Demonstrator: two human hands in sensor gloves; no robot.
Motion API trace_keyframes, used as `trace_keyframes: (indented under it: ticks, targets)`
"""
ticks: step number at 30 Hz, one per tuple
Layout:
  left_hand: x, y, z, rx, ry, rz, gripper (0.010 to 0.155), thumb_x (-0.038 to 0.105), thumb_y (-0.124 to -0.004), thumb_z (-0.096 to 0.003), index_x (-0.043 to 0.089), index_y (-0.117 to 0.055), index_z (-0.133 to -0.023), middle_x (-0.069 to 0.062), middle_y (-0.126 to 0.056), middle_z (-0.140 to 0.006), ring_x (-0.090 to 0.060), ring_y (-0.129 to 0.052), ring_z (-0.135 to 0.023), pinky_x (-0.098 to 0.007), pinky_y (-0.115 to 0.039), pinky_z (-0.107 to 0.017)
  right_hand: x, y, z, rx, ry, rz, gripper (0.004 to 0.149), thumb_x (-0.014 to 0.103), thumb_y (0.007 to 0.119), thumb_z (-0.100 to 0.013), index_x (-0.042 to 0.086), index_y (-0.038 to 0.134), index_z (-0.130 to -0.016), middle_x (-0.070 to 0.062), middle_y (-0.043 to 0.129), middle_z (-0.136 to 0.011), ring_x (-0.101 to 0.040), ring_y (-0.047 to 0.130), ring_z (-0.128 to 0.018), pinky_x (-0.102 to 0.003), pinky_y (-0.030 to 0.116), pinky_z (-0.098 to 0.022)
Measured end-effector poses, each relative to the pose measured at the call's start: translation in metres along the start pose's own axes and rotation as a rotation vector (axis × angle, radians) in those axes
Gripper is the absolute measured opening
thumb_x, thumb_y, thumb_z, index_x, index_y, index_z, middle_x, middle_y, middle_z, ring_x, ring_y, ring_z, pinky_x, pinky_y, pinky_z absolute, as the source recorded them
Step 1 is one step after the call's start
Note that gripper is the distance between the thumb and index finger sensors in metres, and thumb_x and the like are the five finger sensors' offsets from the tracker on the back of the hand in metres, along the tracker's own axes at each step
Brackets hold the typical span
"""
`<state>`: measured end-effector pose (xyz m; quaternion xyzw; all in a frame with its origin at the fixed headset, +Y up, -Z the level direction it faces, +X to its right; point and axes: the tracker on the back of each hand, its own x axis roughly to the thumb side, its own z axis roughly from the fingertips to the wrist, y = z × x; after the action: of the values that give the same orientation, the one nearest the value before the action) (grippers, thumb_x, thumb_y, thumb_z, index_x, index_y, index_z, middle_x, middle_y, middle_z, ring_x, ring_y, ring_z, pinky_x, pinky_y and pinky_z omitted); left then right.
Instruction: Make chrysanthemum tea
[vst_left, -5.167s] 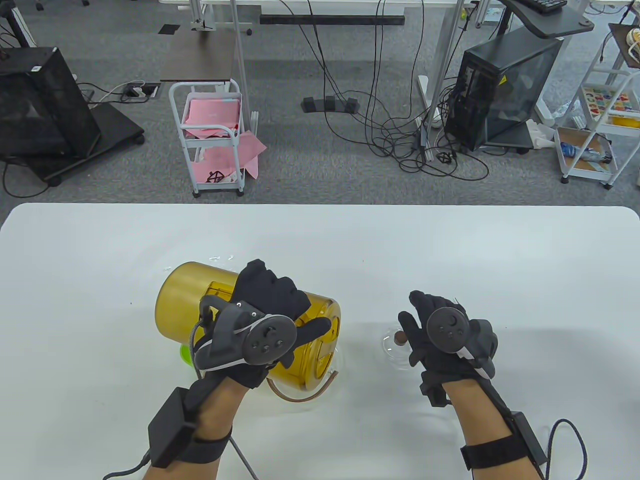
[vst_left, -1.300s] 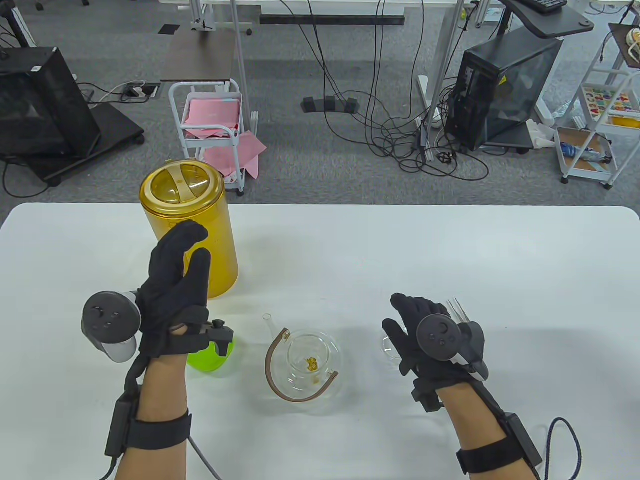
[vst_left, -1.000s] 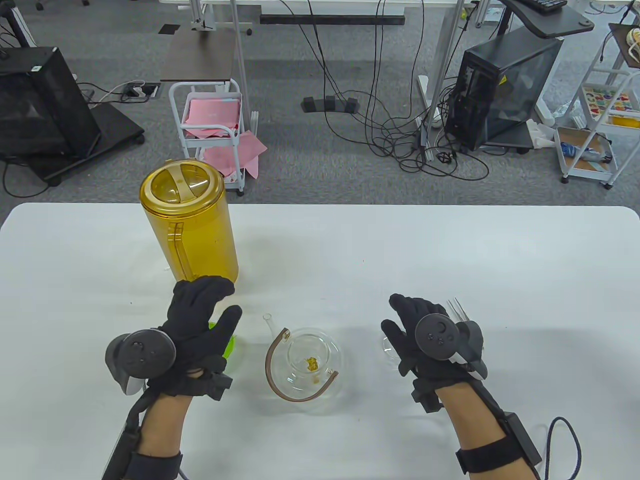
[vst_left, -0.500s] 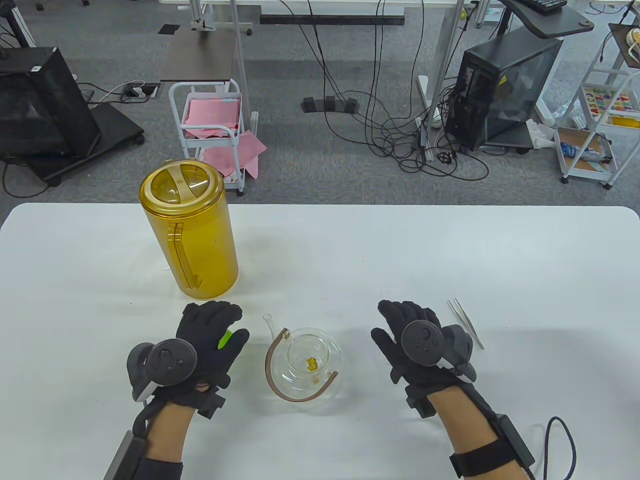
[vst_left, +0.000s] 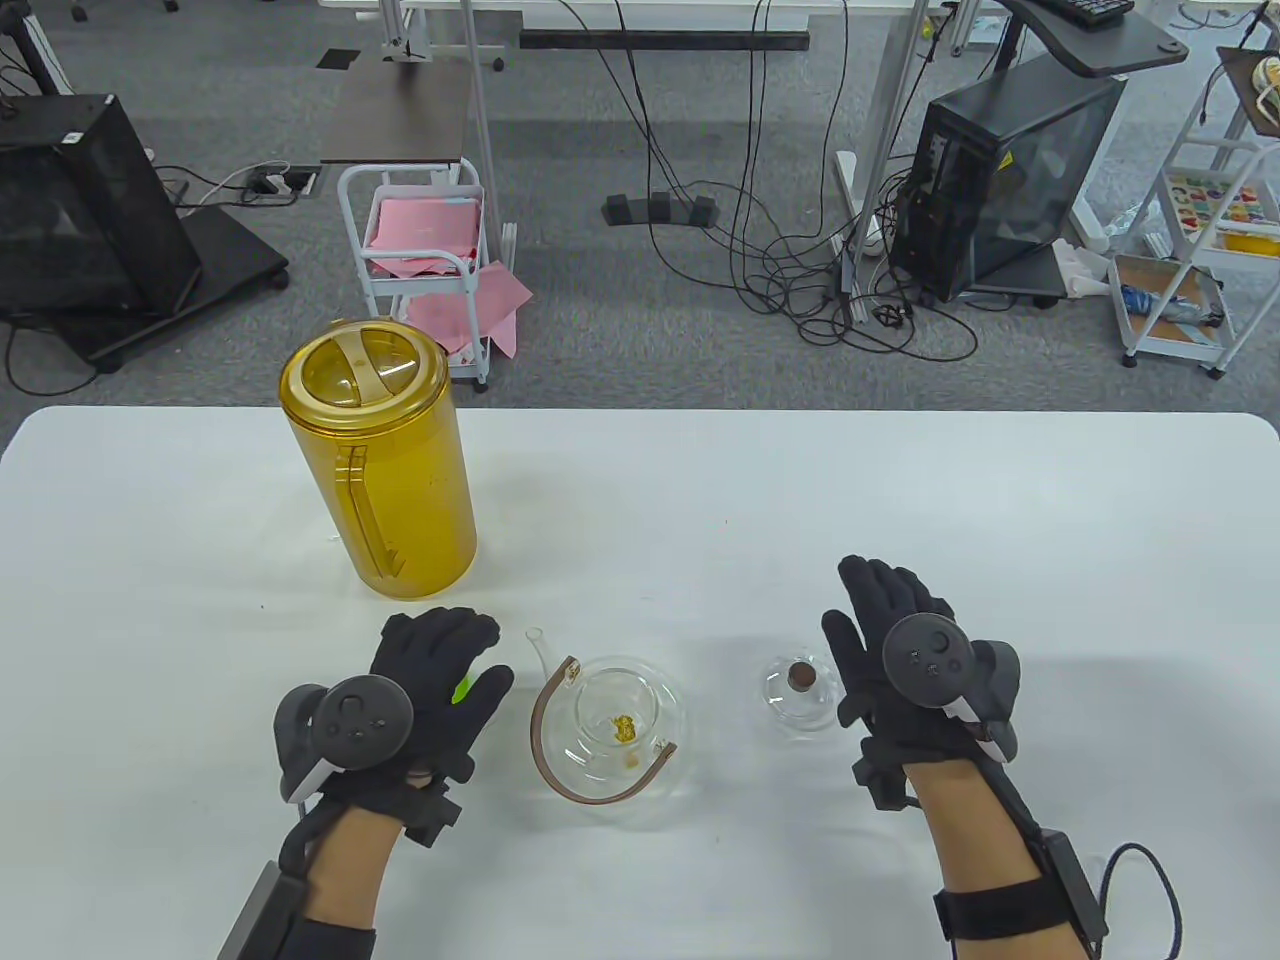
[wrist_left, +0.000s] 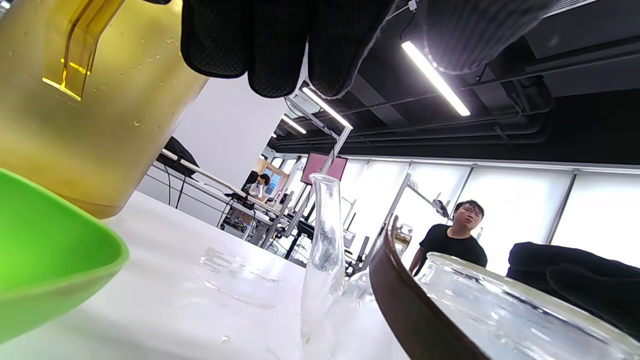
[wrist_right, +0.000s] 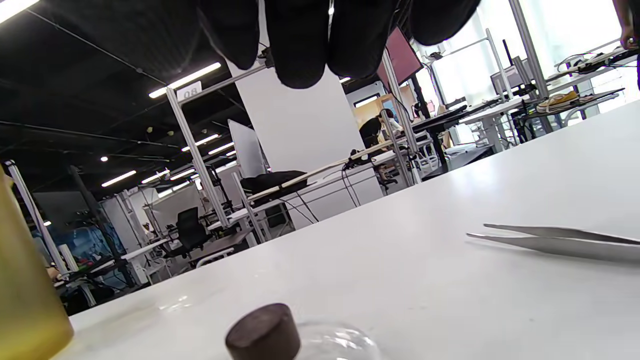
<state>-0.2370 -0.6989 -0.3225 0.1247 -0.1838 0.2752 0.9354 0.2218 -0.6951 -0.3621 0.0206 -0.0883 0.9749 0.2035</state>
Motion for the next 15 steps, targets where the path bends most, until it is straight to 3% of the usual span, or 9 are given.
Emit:
trace_keyframes:
  ticks: [7, 15]
  targets:
    - [0.001, -0.002, 0.000, -0.019, -0.004, -0.001, 0.065, 0.062, -0.071, -0.0562, 0.022, -0.070, -0.107, -0.014, -0.073, -0.113, -0.047, -0.064, -0.104, -0.067, -0.038, -0.078, 0.016, 0.035, -0.002, 0.199, -0.040, 0.185, 0.056, 0.049, 0.073, -0.057, 0.034, 0.063, -0.111, -0.002, 0.064, -0.114, -0.038, 0.066, -0.108, -0.066, 0.050, -0.074]
    - [0.001, -0.002, 0.001, -0.018, -0.005, -0.001, 0.065, 0.062, -0.071, -0.0563, 0.022, -0.070, -0.107, -0.014, -0.074, -0.113, -0.047, -0.064, -0.104, -0.067, -0.038, -0.078, 0.026, 0.055, 0.000, 0.279, -0.034, 0.367, 0.052, 0.050, 0.079, -0.055, 0.037, 0.073, -0.105, -0.004, 0.070, -0.108, -0.036, 0.075, -0.100, -0.065, 0.052, -0.073]
